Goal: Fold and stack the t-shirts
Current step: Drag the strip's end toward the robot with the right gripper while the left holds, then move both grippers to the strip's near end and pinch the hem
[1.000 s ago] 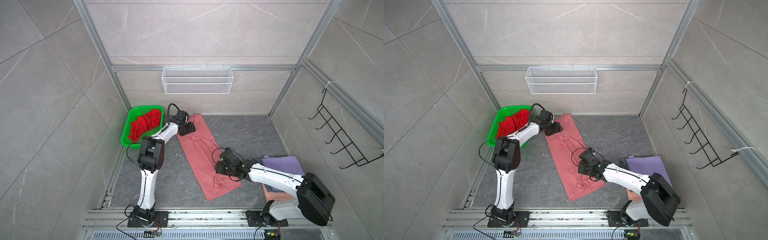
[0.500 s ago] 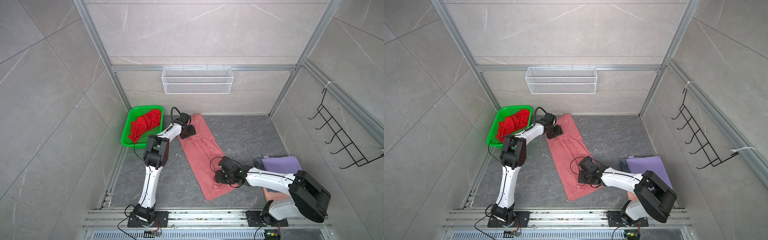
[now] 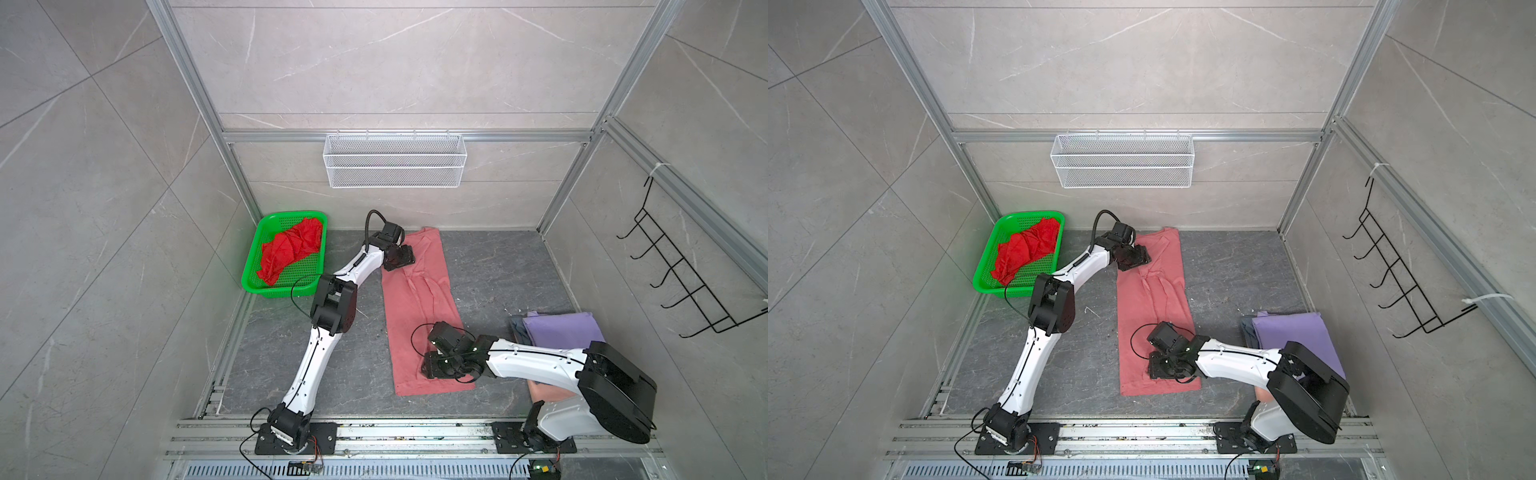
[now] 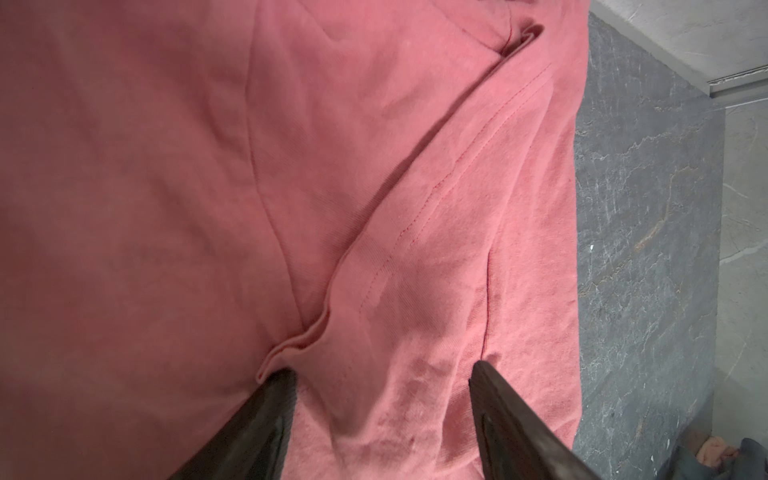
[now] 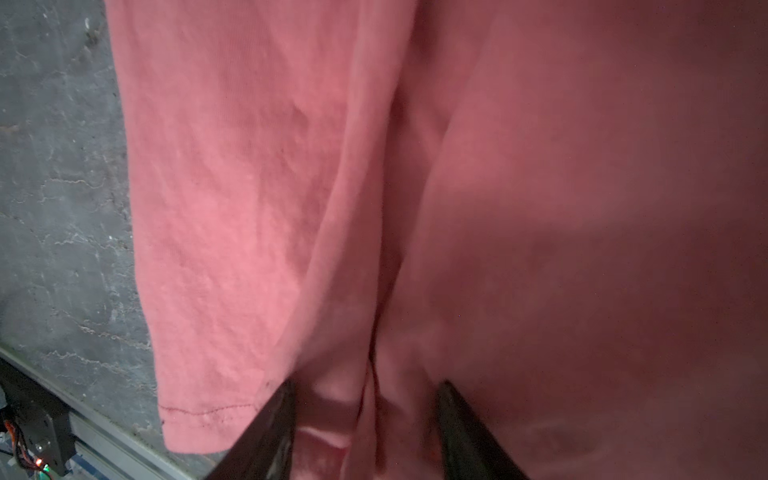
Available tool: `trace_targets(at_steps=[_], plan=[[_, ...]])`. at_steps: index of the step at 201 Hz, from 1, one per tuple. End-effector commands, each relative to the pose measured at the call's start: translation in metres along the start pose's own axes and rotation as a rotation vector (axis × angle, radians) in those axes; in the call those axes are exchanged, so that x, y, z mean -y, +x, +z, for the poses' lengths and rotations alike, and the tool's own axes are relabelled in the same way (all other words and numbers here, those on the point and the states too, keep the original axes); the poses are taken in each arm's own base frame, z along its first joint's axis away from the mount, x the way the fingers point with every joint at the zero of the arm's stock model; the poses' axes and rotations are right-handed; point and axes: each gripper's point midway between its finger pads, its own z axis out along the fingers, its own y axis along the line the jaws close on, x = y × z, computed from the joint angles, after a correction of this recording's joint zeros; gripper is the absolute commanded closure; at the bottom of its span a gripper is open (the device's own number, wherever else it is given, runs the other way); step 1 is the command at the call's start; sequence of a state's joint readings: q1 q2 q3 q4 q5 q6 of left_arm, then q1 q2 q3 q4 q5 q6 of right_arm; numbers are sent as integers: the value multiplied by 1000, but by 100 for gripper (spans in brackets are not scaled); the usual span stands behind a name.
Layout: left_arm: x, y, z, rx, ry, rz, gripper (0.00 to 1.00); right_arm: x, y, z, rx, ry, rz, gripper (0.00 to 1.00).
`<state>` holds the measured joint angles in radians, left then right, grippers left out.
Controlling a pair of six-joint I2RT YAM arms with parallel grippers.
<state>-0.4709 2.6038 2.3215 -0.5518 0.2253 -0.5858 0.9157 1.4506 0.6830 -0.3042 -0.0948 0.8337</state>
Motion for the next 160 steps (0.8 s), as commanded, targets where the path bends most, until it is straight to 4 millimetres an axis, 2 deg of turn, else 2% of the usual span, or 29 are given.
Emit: trace_targets(at_steps=[1,21,38,59,79,84,96,112,126,145,160], plan=[[-19,13,18,-62,-15,2,30,2,11,1,-50,28,-17,44],[-10,5,16,-55,34,22,30,-15,7,-1,-51,-38,-54,44],[6,-5,1,-35,87,60,30,-38,5,-8,-46,-126,-101,44],[30,-16,-40,6,128,130,30,-44,-1,-26,7,-134,-122,43],[42,-7,-82,22,145,166,30,-42,-15,-51,104,-126,-106,41],[48,-7,-101,41,154,175,30,-40,-19,-57,137,-115,-92,41],[44,10,-122,40,141,172,30,-33,-28,-70,206,-93,-52,40],[35,45,-144,4,115,140,30,-12,-37,-84,291,-11,-2,38],[19,87,-157,-35,49,106,30,12,-42,-95,337,91,26,35],[-9,146,-177,-69,-56,41,31,32,-43,-105,351,159,49,34],[-16,186,-192,-86,-52,-21,32,43,-41,-106,354,165,69,33]])
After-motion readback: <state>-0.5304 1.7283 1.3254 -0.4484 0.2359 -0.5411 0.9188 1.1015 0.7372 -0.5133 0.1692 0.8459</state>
